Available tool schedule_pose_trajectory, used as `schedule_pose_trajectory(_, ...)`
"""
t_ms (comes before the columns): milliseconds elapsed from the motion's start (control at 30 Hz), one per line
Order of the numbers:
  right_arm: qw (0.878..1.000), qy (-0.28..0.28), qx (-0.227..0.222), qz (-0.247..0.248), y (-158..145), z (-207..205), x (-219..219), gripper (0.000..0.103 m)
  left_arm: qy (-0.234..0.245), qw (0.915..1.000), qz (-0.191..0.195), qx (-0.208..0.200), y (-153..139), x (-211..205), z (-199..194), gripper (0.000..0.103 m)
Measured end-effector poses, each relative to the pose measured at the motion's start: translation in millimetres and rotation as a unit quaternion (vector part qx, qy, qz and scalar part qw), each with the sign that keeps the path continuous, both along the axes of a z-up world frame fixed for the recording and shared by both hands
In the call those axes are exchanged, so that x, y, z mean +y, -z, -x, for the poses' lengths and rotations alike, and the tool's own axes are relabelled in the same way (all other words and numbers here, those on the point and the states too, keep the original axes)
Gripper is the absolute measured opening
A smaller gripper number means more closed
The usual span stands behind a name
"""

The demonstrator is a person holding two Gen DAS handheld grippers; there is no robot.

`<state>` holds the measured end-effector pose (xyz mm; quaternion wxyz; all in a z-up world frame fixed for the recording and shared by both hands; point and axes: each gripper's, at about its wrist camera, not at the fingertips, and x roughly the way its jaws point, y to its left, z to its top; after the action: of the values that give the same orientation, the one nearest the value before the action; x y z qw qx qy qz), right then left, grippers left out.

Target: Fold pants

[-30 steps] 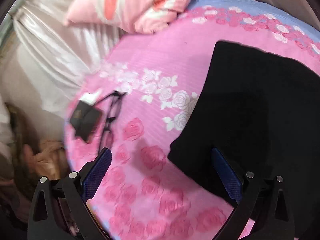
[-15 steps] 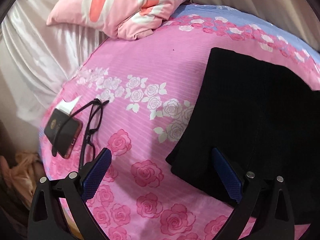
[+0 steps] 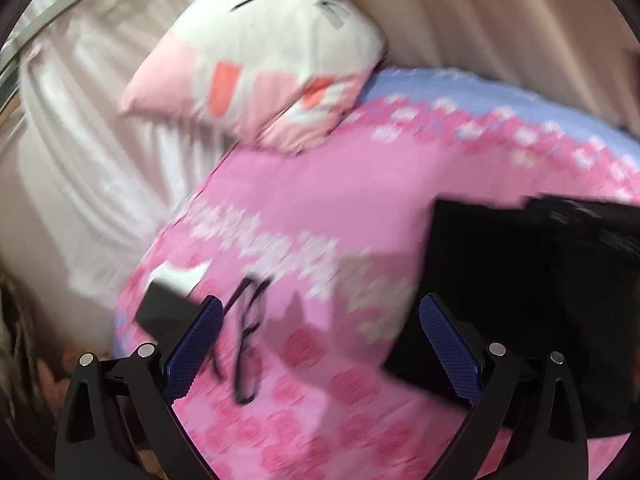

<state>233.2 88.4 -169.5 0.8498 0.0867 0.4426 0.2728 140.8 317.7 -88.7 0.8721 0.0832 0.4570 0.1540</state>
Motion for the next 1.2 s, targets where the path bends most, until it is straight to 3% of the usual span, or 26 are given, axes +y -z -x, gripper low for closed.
schedule_pose_trajectory(67,0.999,0.046,0.007,-0.004,11,17,-40,0.025,0.021,0.9997,0.004,-0.007,0,-25,-23,0.098)
schedule_pose_trajectory(167,0.991,0.128,0.046,0.012,43,44,-137,0.022,0.021,0.9986,-0.030,0.038,39,-65,-64,0.098)
schedule_pose_trajectory(200,0.986,0.157,0.055,0.003,53,57,-177,0.008,0.015,0.9968,-0.049,0.062,56,-70,-74,0.098)
schedule_pose_trajectory(233,0.982,0.179,0.061,-0.022,57,71,-211,0.003,0.005,0.9943,-0.070,0.080,73,-71,-82,0.098)
schedule_pose_trajectory(333,0.961,0.266,0.056,-0.047,48,118,-292,0.011,0.010,0.9955,-0.075,0.056,74,-69,-79,0.098)
schedule_pose_trajectory(400,0.960,0.272,0.056,-0.024,52,143,-324,0.009,0.011,0.9941,-0.094,0.053,72,-72,-77,0.098)
schedule_pose_trajectory(433,0.960,0.271,0.069,-0.006,62,155,-342,0.000,0.012,0.9923,-0.110,0.055,72,-76,-77,0.098)
schedule_pose_trajectory(467,0.959,0.273,0.067,-0.027,65,169,-362,0.000,0.010,0.9907,-0.124,0.056,71,-80,-77,0.098)
schedule_pose_trajectory(500,0.953,0.294,0.066,-0.025,61,187,-384,0.000,0.004,0.9888,-0.138,0.055,69,-84,-76,0.098)
schedule_pose_trajectory(567,0.936,0.346,0.060,0.027,45,220,-421,0.008,-0.009,0.9858,-0.159,0.054,56,-95,-74,0.098)
schedule_pose_trajectory(667,0.897,0.435,0.057,0.051,27,281,-511,0.008,-0.012,0.9880,-0.153,0.018,20,-122,-58,0.098)
schedule_pose_trajectory(733,0.881,0.469,0.048,0.037,23,304,-558,0.008,0.001,0.9902,-0.140,0.001,3,-151,-44,0.098)
schedule_pose_trajectory(800,0.884,0.465,0.049,0.018,33,305,-591,0.008,0.024,0.9908,-0.133,-0.006,-3,-188,-32,0.098)
schedule_pose_trajectory(833,0.884,0.462,0.065,0.034,45,305,-605,0.005,0.041,0.9899,-0.136,-0.002,-1,-218,-24,0.098)
schedule_pose_trajectory(867,0.881,0.462,0.084,0.053,56,307,-619,0.001,0.052,0.9894,-0.135,0.004,3,-238,-19,0.098)
schedule_pose_trajectory(900,0.878,0.474,0.067,0.018,55,319,-637,0.001,0.063,0.9891,-0.133,0.011,7,-255,-13,0.098)
schedule_pose_trajectory(933,0.867,0.494,0.069,0.012,49,326,-647,0.002,0.076,0.9885,-0.129,0.025,14,-278,-7,0.098)
schedule_pose_trajectory(967,0.865,0.499,0.059,0.007,39,331,-650,0.008,0.084,0.9881,-0.123,0.039,20,-296,-1,0.098)
schedule_pose_trajectory(1033,0.875,0.482,0.029,0.023,24,339,-644,0.017,0.099,0.9882,-0.106,0.050,24,-326,13,0.098)
schedule_pose_trajectory(1100,0.895,0.443,0.046,0.029,31,332,-639,0.024,0.121,0.9863,-0.097,0.056,27,-355,27,0.098)
schedule_pose_trajectory(1200,0.910,0.403,0.064,0.072,52,319,-639,0.024,0.142,0.9836,-0.094,0.059,30,-387,41,0.098)
